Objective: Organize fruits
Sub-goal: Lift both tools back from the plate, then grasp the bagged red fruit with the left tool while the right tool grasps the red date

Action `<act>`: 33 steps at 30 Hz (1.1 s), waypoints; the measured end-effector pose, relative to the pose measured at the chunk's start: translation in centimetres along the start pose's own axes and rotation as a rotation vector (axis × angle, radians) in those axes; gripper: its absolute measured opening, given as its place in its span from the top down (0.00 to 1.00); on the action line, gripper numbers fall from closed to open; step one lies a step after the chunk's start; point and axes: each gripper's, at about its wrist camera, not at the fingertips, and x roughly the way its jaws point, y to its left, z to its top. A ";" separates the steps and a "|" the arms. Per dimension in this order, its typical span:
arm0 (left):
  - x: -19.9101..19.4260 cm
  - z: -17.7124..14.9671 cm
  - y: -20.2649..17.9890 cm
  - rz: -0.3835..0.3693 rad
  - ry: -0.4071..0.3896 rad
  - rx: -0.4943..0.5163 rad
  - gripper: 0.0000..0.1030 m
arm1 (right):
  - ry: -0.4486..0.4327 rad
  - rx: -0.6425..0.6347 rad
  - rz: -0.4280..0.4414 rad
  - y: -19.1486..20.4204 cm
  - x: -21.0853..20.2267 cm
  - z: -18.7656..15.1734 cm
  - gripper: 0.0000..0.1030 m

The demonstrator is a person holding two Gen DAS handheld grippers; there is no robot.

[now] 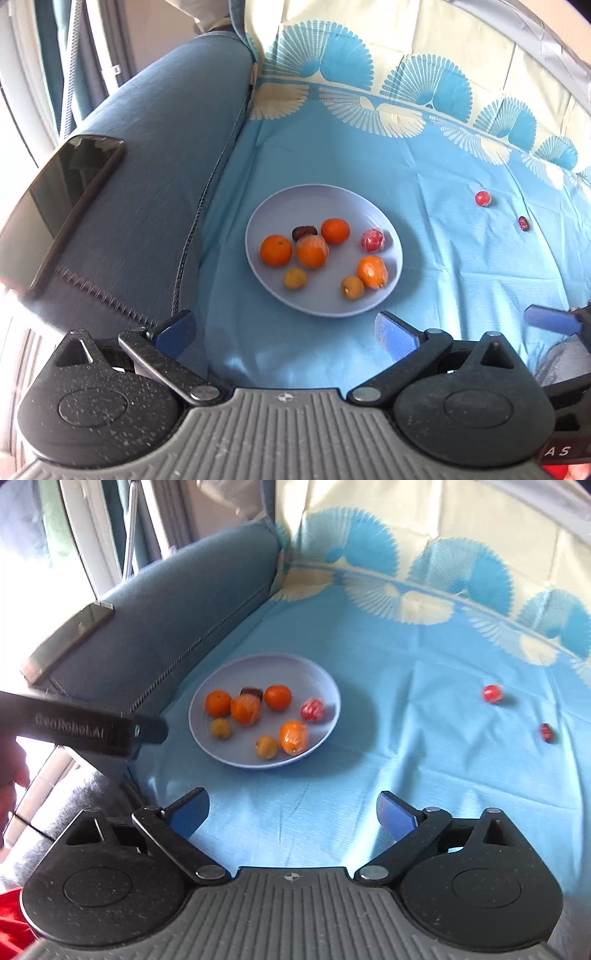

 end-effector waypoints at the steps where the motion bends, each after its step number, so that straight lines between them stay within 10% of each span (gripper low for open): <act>1: -0.7 -0.3 0.0 -0.002 -0.003 -0.008 0.00 | -0.015 -0.007 -0.007 0.2 -0.7 -0.2 0.03; 33: -8.6 -3.4 -3.1 0.038 -0.105 0.033 0.00 | -0.231 -0.061 -0.071 1.2 -9.4 -3.3 0.01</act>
